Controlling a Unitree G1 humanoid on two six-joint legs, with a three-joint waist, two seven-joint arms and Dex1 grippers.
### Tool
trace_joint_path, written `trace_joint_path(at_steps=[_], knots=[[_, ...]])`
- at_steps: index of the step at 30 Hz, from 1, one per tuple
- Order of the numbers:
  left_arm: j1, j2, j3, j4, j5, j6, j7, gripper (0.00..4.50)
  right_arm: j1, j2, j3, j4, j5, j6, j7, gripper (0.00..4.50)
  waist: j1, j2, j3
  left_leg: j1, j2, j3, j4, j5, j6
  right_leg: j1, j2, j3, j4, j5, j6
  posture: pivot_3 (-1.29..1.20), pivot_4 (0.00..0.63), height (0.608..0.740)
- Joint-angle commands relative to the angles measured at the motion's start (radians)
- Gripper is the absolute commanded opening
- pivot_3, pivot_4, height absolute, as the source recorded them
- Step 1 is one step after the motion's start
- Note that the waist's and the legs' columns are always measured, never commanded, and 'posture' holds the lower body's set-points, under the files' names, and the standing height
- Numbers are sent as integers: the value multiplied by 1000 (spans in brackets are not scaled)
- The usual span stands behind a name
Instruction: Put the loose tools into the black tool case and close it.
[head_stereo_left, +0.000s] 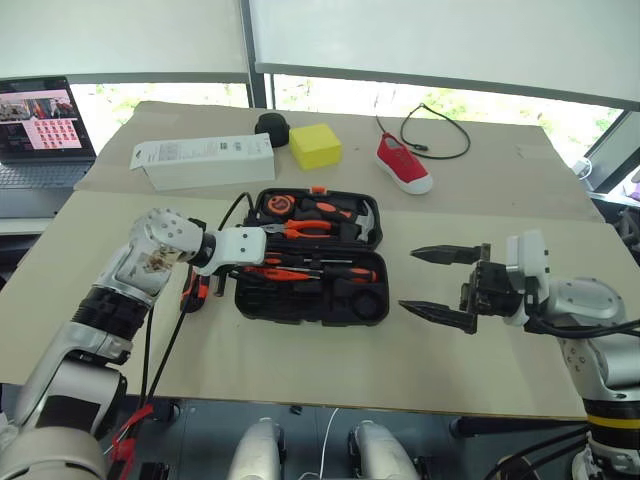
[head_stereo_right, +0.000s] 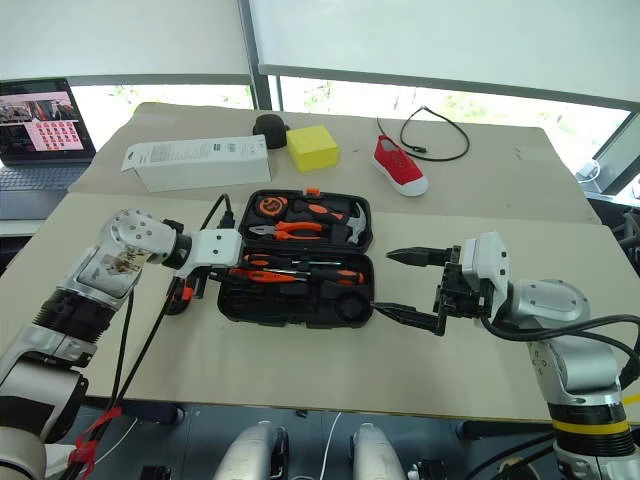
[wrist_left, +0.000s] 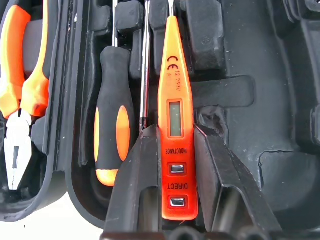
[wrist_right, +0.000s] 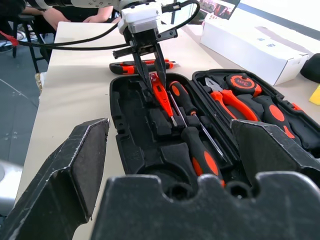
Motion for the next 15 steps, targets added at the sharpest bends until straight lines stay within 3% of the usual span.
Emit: trace_joint_path(at_steps=[1, 9, 15], knots=[[-1, -15, -30, -16, 21, -2, -36, 477, -2, -2, -32, -34, 33, 6, -15, 4500, 0, 0, 0, 0, 0, 0, 0, 0, 0, 0, 0, 0, 0, 0, 0, 0, 150, 740], [-35, -3, -80, -25, 98, 93, -87, 477, -32, 10, -9, -29, 29, 7, -23, 4500, -6, 0, 0, 1, 0, 0, 0, 0, 0, 0, 0, 0, 1, 0, 0, 0, 150, 740], [-5, -4, -38, -106, 38, 219, -126, 477, -61, 22, 11, -13, 22, 5, -22, 4500, -18, 0, 0, 1, 0, -1, 0, 0, 0, 0, 0, 0, 2, 0, 0, 0, 150, 740]])
